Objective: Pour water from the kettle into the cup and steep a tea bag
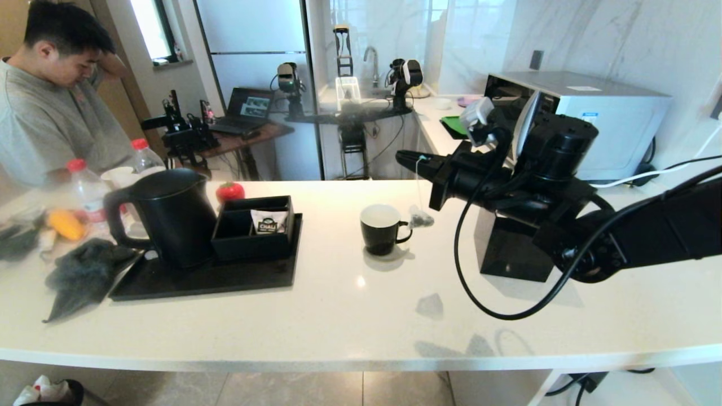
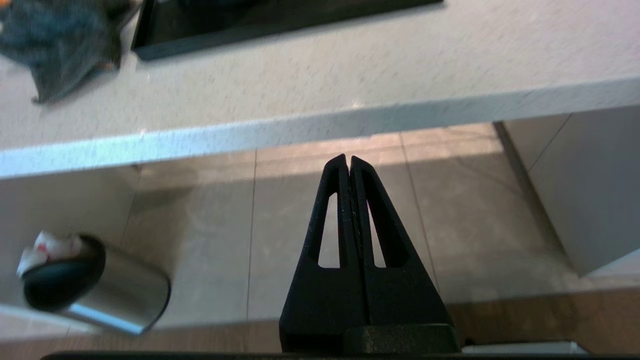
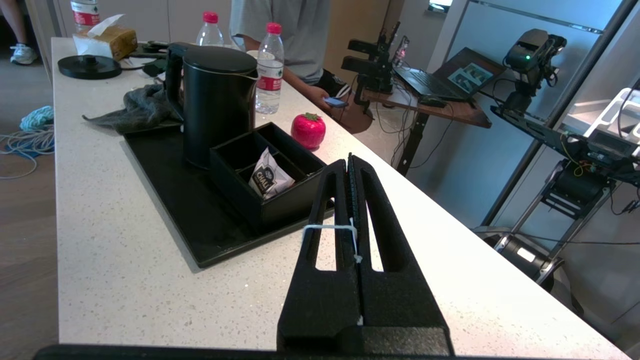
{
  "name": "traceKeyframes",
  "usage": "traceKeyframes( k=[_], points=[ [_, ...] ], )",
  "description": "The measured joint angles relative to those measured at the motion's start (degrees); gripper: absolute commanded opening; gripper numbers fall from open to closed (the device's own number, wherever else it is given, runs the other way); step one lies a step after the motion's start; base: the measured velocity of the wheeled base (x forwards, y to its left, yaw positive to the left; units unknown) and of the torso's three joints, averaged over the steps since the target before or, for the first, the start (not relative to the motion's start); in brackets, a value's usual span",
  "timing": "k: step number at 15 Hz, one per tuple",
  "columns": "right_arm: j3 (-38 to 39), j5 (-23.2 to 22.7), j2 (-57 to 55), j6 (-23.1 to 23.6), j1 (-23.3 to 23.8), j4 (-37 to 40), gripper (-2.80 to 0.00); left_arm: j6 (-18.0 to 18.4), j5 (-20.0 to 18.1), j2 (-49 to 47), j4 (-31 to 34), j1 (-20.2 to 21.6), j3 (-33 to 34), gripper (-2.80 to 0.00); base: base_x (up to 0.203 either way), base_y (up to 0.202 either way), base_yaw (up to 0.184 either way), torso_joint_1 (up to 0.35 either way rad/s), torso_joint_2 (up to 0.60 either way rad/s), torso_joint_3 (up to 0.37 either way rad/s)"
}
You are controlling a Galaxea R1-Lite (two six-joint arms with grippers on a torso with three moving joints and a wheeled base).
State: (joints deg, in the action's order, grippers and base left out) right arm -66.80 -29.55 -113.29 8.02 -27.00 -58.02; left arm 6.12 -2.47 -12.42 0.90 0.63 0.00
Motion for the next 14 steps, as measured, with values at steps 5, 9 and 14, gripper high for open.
traceKeyframes(
  k=[5, 9, 14],
  points=[
    [-0.4, 0.0, -0.8, 0.0, 0.2, -0.2, -2.8, -1.7, 1.3, 10.3, -0.3, -0.6, 0.0, -2.8, 0.0, 0.0, 0.0, 0.0, 0.0, 0.0],
    [-0.6, -0.1, -0.8, -0.1, 1.0, -0.3, -2.8, -1.8, 1.3, 12.1, -0.3, -0.6, 0.0, -2.8, 0.0, 0.0, 0.0, 0.0, 0.0, 0.0],
    [-6.5, 0.0, -1.9, -0.4, 2.0, 1.1, -2.8, -1.9, 1.3, 12.3, -0.3, -0.6, 0.0, -2.8, 0.0, 0.0, 0.0, 0.0, 0.0, 0.0]
  ],
)
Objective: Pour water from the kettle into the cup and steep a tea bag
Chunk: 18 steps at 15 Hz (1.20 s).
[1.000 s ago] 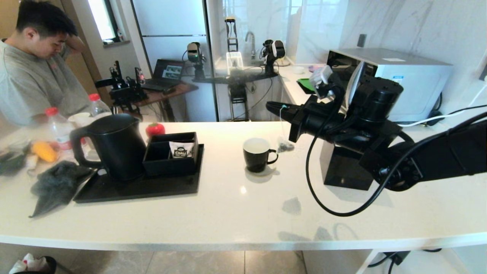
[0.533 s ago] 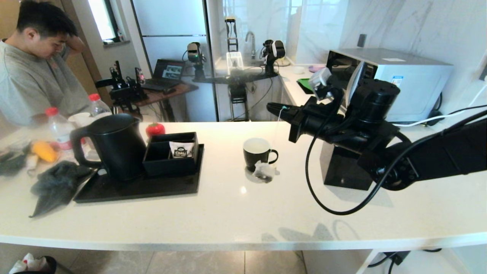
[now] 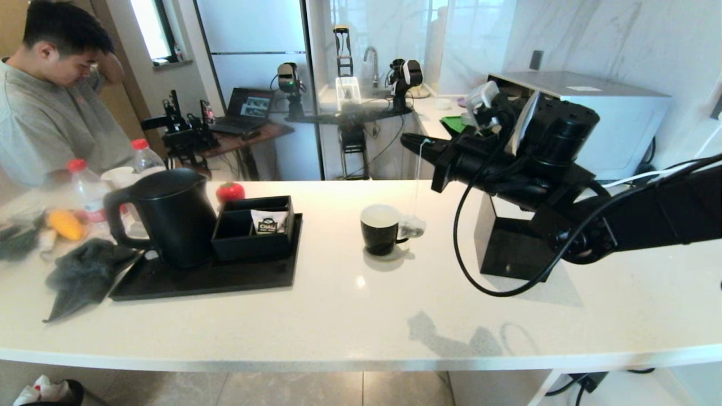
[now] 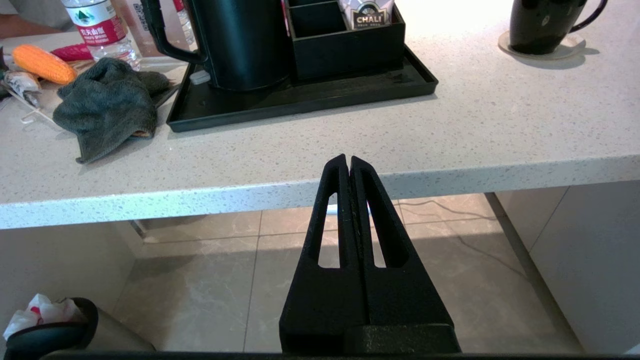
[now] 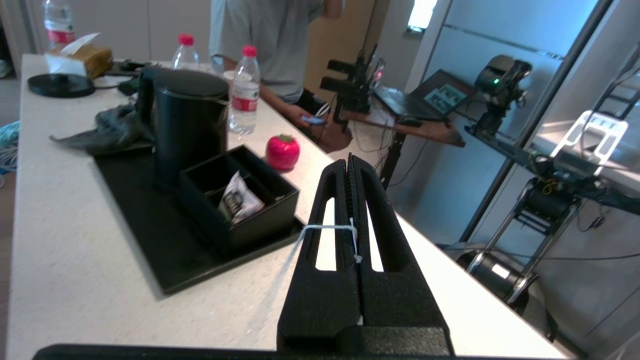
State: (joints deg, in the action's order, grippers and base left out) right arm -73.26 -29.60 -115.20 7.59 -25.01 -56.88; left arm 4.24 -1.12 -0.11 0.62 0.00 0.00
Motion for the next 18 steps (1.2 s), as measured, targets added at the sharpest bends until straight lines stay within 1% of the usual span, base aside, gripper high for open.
traceKeyframes(
  k=[5, 12, 14, 18],
  points=[
    [-11.5, -0.1, -4.1, -0.8, 1.4, 4.9, -2.8, 0.0, 0.0, 0.0, 0.0, 0.0, 0.0, -2.8, 0.0, 0.0, 0.0, 0.0, 0.0, 0.0],
    [-31.2, -0.1, -16.4, -0.8, 1.6, 11.8, -2.8, 0.0, 0.0, 0.1, 0.0, 0.0, 0.0, -2.8, 0.0, 0.0, 0.0, 0.0, 0.0, 0.0],
    [-33.2, -0.1, -19.8, -0.7, 1.9, 11.7, -2.8, -0.1, 0.0, 0.1, 0.0, 0.0, 0.0, -2.8, 0.0, 0.0, 0.0, 0.0, 0.0, 0.0],
    [-34.0, -0.1, -25.7, -0.7, 2.4, 10.5, -2.8, -0.1, 0.0, 0.1, 0.0, 0.0, 0.0, -2.8, 0.0, 0.0, 0.0, 0.0, 0.0, 0.0]
  ],
)
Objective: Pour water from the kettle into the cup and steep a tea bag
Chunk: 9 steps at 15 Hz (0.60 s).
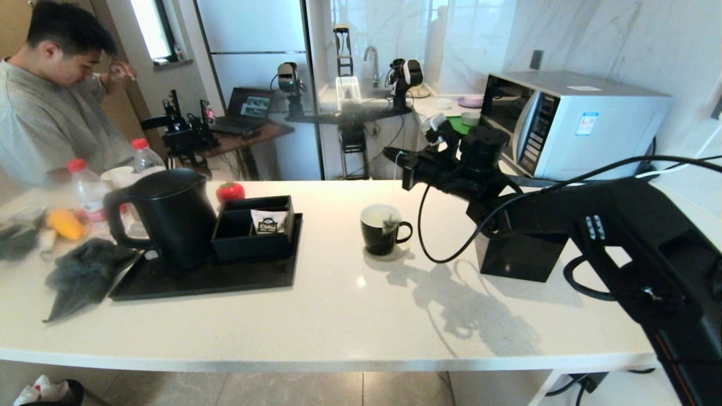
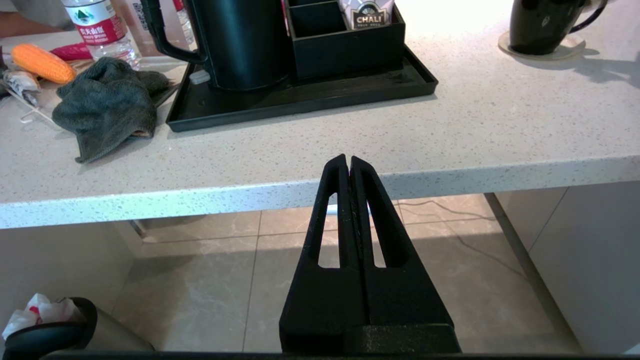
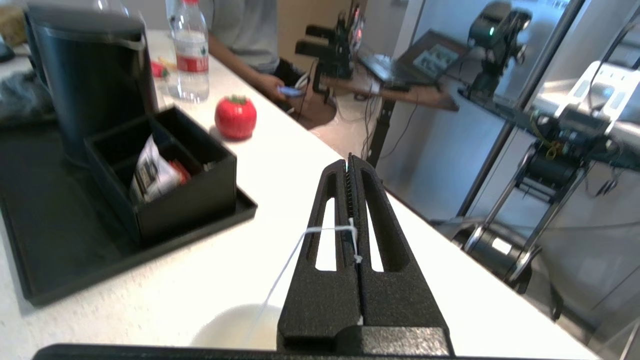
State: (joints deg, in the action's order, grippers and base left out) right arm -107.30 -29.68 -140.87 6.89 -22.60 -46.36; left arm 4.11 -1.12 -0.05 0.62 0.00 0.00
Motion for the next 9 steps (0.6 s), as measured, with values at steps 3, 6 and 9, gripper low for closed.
traceKeyframes(
  k=[3, 6, 9],
  points=[
    [-0.1, 0.0, -2.5, 0.0, 0.1, -0.8, -2.8, 0.0, 0.0, 0.0, 0.0, 0.0, 0.0, -2.8, 0.0, 0.0, 0.0, 0.0, 0.0, 0.0],
    [-0.4, -0.1, -3.5, -0.1, 0.5, -0.9, -2.8, 0.0, 0.0, 0.0, 0.0, 0.0, 0.0, -2.8, 0.0, 0.0, 0.0, 0.0, 0.0, 0.0],
    [-3.0, -0.1, -3.6, -0.2, 0.8, 0.4, -2.8, 0.0, 0.0, 0.0, 0.0, 0.0, 0.0, -2.8, 0.0, 0.0, 0.0, 0.0, 0.0, 0.0]
  ],
)
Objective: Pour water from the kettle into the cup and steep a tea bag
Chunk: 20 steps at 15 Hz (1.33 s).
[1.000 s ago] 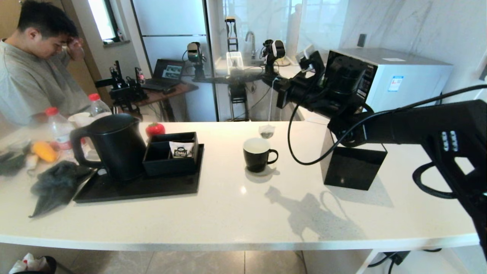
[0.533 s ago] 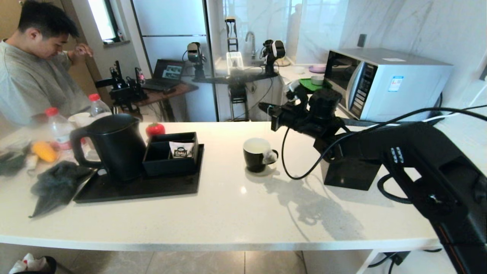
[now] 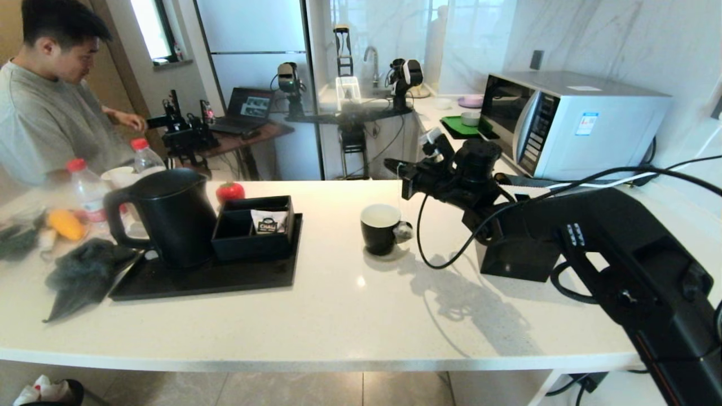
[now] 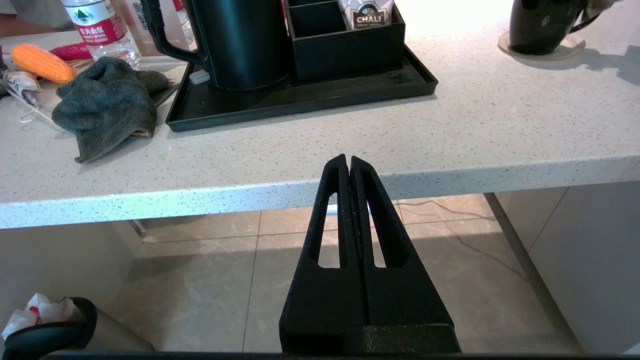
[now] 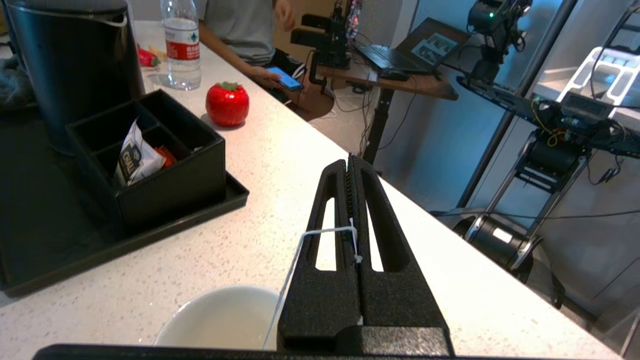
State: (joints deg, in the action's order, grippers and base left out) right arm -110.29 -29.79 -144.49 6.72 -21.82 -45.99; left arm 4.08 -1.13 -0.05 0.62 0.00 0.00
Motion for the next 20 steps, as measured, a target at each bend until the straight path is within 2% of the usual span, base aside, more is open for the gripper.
traceKeyframes(
  k=[4, 13, 16, 20],
  points=[
    [-1.4, -3.3, 1.4, 0.0, 0.5, 1.9, -2.8, 0.0, 0.0, 0.0, 0.0, 0.0, 0.0, -2.8, 0.0, 0.0, 0.0, 0.0, 0.0, 0.0],
    [-1.8, -4.9, 3.9, 0.0, 0.7, 0.3, -2.8, 0.0, 0.0, 0.0, 0.0, 0.0, 0.0, -2.8, 0.0, 0.0, 0.0, 0.0, 0.0, 0.0],
    [-1.8, -4.8, 4.1, -3.7, 0.5, -3.4, -2.8, 0.0, 0.1, 0.0, 0.0, 0.0, 0.0, -2.8, 0.0, 0.0, 0.0, 0.0, 0.0, 0.0],
    [-1.8, -4.8, 4.0, -4.4, 0.3, -4.2, -2.8, 0.0, 0.0, 0.0, 0.0, 0.0, 0.0, -2.8, 0.0, 0.0, 0.0, 0.0, 0.0, 0.0]
  ],
)
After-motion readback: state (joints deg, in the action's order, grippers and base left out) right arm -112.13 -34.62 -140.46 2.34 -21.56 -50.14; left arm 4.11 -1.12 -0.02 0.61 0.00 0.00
